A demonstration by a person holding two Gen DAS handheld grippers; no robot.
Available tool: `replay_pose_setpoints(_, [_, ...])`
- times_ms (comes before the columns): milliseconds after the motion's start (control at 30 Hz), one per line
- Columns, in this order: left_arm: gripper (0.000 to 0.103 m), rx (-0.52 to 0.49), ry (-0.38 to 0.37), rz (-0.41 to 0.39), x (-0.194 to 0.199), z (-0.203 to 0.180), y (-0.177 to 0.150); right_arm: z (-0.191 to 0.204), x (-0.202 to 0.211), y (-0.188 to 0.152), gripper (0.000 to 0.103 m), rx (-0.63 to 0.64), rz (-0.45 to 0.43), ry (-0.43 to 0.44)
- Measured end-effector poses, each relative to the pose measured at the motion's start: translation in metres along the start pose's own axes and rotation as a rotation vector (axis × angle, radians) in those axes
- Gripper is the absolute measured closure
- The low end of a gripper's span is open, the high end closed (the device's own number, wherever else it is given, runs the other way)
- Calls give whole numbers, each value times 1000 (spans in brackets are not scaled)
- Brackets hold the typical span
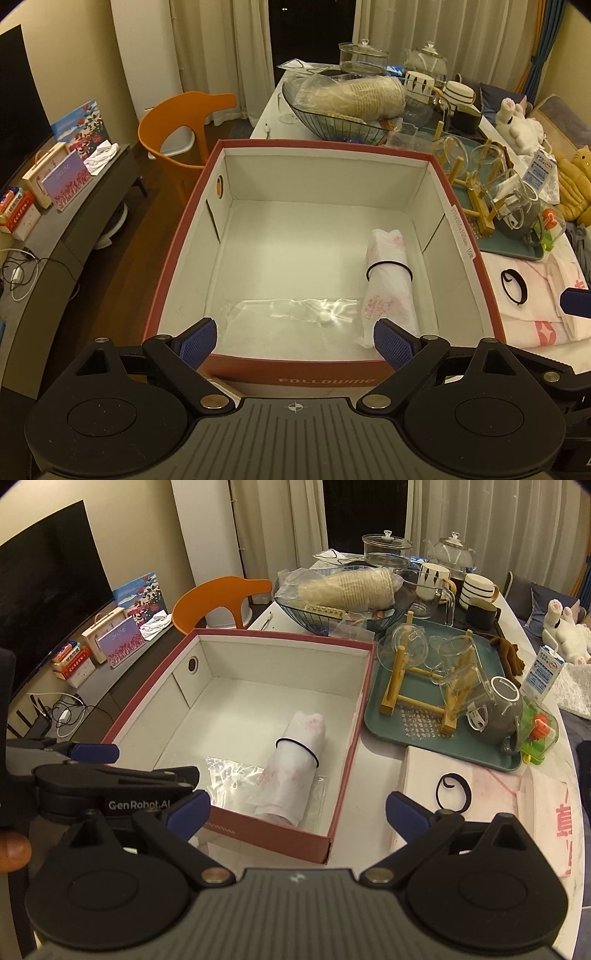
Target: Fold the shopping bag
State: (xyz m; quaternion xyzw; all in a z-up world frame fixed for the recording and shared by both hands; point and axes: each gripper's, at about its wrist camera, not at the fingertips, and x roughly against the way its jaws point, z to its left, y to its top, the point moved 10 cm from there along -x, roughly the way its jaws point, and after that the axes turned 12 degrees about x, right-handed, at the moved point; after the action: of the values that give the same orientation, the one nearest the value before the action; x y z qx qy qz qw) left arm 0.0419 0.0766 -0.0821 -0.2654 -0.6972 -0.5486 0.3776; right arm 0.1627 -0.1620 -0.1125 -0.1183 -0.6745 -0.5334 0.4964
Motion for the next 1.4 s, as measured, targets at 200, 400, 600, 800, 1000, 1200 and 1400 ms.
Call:
replay_pose_setpoints(200, [10,11,8,2,0,10,-1,12,0,1,0,27,6,-5])
replay_pose_setpoints(400, [10,4,18,1,-1,13,0,17,-1,1,0,38,5,-6])
replay_pose_setpoints(600, [10,0,19,-2,0,11,1,18,0,2,0,37,3,-6])
replay_pose_setpoints(800, [10,-9,18,1,-2,7,1,13,0,1,0,30,2,-9])
replay_pose_setpoints(1000, [10,-29,17,2,-3,-1,2,10,0,-1,0,20,4,-9])
replay_pose_setpoints(1200, [10,-45,21,2,-4,-6,2,8,1,-3,0,12,5,-9])
replay_pose_setpoints(1400, [10,-52,28,3,-4,-8,2,6,1,-4,0,4,6,-9])
